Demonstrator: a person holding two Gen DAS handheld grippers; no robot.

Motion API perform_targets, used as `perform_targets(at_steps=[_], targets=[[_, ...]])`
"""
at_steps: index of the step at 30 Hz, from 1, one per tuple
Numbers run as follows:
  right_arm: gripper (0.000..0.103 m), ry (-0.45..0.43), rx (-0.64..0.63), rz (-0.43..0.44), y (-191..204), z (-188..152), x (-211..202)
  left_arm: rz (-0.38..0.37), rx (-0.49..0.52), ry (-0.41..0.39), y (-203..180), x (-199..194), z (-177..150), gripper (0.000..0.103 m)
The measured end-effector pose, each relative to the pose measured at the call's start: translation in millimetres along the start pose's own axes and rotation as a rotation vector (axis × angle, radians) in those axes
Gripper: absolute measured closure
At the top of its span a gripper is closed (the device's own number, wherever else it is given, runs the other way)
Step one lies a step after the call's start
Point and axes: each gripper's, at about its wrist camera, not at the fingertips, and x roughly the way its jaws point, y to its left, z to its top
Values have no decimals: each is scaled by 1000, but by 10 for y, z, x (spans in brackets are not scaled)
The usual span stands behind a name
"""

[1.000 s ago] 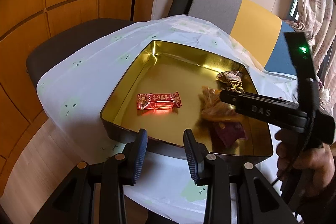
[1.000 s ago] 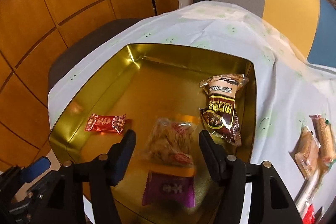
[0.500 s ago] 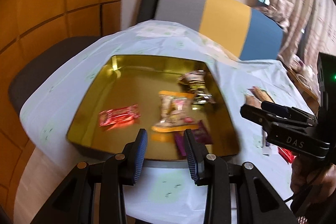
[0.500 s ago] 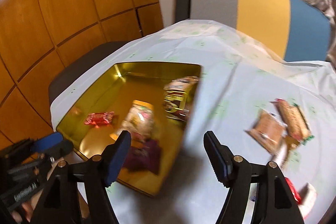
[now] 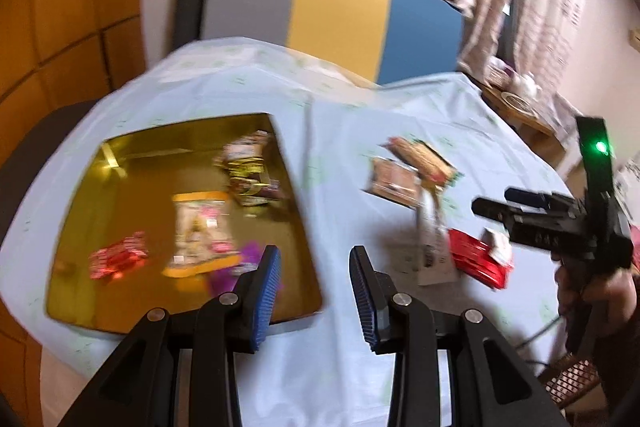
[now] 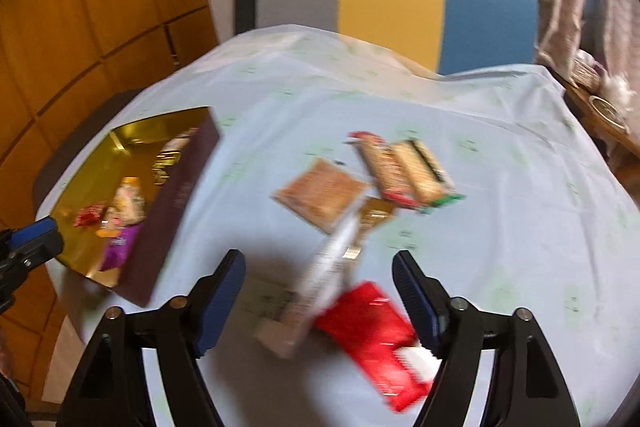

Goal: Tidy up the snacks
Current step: 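Return to the pile and grasp the white tube-shaped packet with the left tool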

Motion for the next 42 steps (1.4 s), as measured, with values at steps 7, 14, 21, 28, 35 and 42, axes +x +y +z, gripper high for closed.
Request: perform_targets(at_steps=[7,14,21,28,35,42], targets=[[22,66,95,-66,-764,79,109,-116,83,95,-501,400,78,67],[22,102,228,-84,-1245,-12,300,-219,103,200,-805,898,158,67],[22,103,259,-52,-1230,39,283,-278,106,292,-1014,1402,227,59],[22,119,279,-51,-1205,56,298,-247,103,335,-1138,1775,310,57],[22,144,308,-59,-1265,39,330,-198,114,309,-1203,1878,309,66],[22,155,308,-75,-1271,21,357,-203,93,274,-1010,1660,124,72]])
